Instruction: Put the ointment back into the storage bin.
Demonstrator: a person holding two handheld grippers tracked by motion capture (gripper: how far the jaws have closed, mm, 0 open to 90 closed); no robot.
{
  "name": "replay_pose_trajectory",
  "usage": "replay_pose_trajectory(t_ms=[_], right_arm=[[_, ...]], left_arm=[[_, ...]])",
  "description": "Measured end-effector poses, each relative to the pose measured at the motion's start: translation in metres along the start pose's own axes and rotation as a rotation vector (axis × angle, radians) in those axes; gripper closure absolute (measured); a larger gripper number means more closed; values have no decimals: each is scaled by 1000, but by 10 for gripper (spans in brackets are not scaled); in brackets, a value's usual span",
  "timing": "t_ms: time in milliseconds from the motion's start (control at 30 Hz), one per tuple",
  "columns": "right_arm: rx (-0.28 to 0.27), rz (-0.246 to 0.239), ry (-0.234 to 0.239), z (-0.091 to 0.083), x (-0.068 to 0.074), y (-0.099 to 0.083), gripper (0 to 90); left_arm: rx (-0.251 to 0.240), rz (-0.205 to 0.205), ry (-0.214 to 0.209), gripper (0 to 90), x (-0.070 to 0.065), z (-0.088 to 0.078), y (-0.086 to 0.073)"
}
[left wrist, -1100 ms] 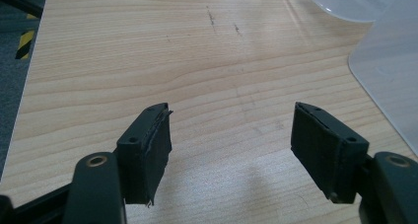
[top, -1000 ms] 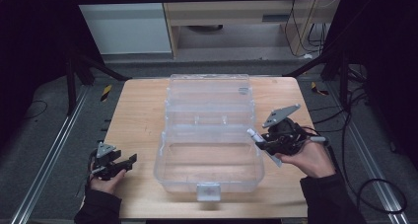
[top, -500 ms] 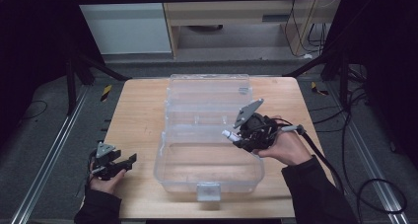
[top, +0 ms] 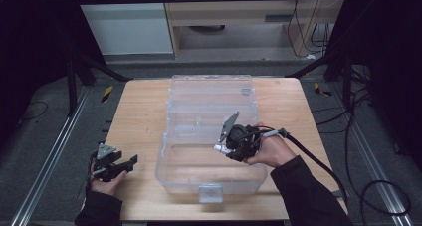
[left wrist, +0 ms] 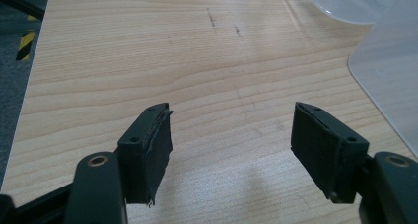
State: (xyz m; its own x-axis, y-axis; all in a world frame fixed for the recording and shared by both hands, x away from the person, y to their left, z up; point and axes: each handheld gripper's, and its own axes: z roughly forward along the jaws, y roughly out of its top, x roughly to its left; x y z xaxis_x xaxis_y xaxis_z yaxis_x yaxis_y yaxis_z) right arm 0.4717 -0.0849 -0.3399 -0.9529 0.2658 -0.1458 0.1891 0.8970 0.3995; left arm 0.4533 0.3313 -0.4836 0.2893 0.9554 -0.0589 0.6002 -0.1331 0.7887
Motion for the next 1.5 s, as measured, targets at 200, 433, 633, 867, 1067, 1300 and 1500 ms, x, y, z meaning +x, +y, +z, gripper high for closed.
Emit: replay_pose_trajectory(t_ms=[200, 433, 633, 867, 1067, 1300, 1500], right_arm=[[46, -43, 25, 18, 2, -1, 696], [70, -71, 61, 33, 2, -7, 696], [82, -114, 91, 47, 5, -12, 696], [109, -126, 109, 60, 5, -16, 696], [136, -151, 121, 70, 5, -18, 696], [151, -157, 133, 80, 6, -20, 695], [170, -147, 138, 89, 5, -22, 695]], left_arm=[[0, 0, 1, 314, 0, 0, 0], [-1, 1, 0, 314, 0, 0, 0], [-1, 1, 0, 314, 0, 0, 0], [0, 1, 0, 314, 0, 0, 0], [-1, 1, 1, 314, 0, -1, 0], [1, 1, 0, 314, 0, 0, 0], [5, 5, 0, 314, 0, 0, 0]])
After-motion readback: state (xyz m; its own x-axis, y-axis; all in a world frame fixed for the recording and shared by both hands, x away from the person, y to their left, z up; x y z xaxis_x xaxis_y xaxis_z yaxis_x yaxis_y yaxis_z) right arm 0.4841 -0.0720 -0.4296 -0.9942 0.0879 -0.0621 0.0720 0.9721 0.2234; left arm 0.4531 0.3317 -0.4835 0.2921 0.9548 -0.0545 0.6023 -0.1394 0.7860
